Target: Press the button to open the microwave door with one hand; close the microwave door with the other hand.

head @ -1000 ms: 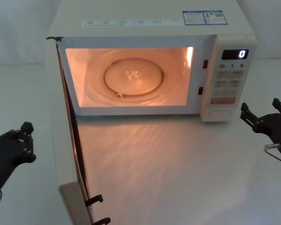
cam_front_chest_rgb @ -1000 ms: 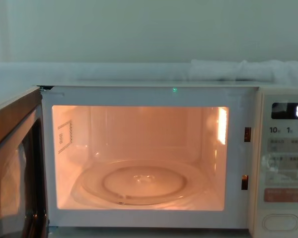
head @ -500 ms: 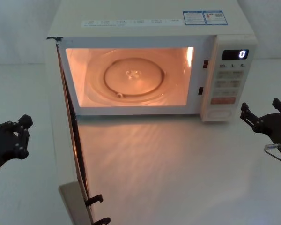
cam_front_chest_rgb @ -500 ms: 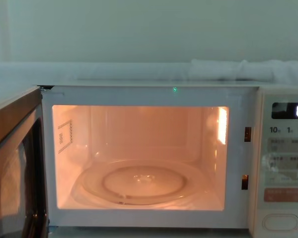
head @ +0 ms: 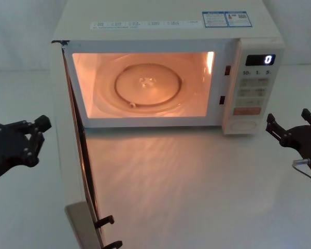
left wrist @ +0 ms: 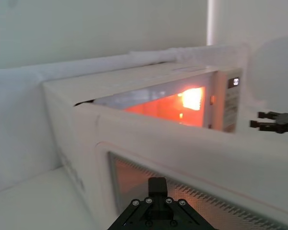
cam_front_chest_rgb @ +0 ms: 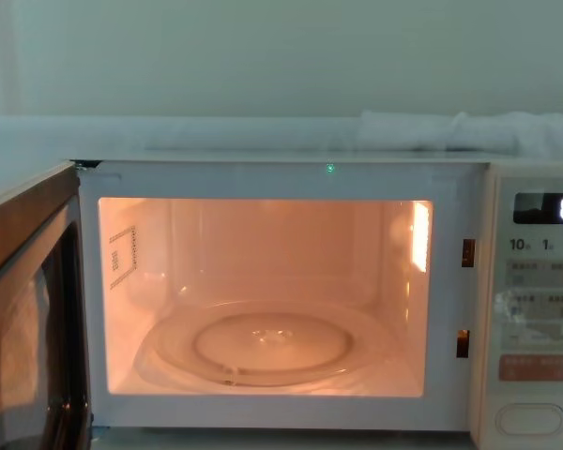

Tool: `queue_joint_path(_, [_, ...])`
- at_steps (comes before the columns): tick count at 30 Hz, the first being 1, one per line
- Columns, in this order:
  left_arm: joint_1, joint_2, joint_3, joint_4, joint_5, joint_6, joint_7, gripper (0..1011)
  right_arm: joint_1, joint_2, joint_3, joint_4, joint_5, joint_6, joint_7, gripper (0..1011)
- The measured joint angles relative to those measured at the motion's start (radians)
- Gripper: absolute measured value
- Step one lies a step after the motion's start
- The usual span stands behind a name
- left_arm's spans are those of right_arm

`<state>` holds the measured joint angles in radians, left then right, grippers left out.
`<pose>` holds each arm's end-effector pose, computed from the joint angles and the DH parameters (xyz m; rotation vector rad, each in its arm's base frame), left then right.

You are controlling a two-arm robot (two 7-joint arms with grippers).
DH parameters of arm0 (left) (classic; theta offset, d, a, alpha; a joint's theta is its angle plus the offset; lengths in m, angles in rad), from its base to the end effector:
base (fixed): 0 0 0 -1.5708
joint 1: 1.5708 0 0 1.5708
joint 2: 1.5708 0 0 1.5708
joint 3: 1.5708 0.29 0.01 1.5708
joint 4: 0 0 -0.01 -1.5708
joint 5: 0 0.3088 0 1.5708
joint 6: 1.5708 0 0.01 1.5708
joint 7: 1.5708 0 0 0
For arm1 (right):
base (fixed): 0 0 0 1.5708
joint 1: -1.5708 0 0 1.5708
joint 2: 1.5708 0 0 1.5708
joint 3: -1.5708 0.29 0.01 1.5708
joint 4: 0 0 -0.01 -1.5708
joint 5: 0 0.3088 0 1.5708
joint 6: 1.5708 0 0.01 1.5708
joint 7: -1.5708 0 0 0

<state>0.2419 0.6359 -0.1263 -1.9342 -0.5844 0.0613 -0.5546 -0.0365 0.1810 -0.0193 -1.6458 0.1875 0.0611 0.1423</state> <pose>0.2698 0.1421 -0.1973 0.0242 -0.0919 0.9042 0.3184 -0.0435 -0.2851 -0.0139 0.0273 -1.3956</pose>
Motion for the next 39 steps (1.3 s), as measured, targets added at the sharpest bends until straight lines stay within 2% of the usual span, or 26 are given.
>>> queue_joint_path(8, [-0.054,0.035,0.073,0.009,-0.012,0.003,-0.043,0,0.0,0.0,0.0,0.0,0.0,0.0,0.0,1002])
queue_joint_path(16, [-0.159,0.031,0.2,0.024,-0.003,-0.003,-0.069,0,0.0,0.0,0.0,0.0,0.0,0.0,0.0,1002])
queue_joint_path(19, [-0.206,0.013,0.256,0.029,0.002,-0.006,-0.073,0,0.0,0.0,0.0,0.0,0.0,0.0,0.0,1002])
queue_joint_path(22, [-0.221,0.006,0.276,0.031,0.004,-0.007,-0.074,0,0.0,0.0,0.0,0.0,0.0,0.0,0.0,1002])
queue_joint_path(27, [-0.273,-0.023,0.348,0.05,0.016,-0.006,-0.067,0,0.0,0.0,0.0,0.0,0.0,0.0,0.0,1002])
queue_joint_path(33, [-0.33,-0.074,0.43,0.091,0.046,0.009,-0.013,0,0.0,0.0,0.0,0.0,0.0,0.0,0.0,1002])
queue_joint_path(34, [-0.33,-0.074,0.43,0.091,0.046,0.009,-0.013,0,0.0,0.0,0.0,0.0,0.0,0.0,0.0,1002])
queue_joint_path(39, [-0.363,-0.119,0.489,0.122,0.064,0.03,0.048,0,0.0,0.0,0.0,0.0,0.0,0.0,0.0,1002])
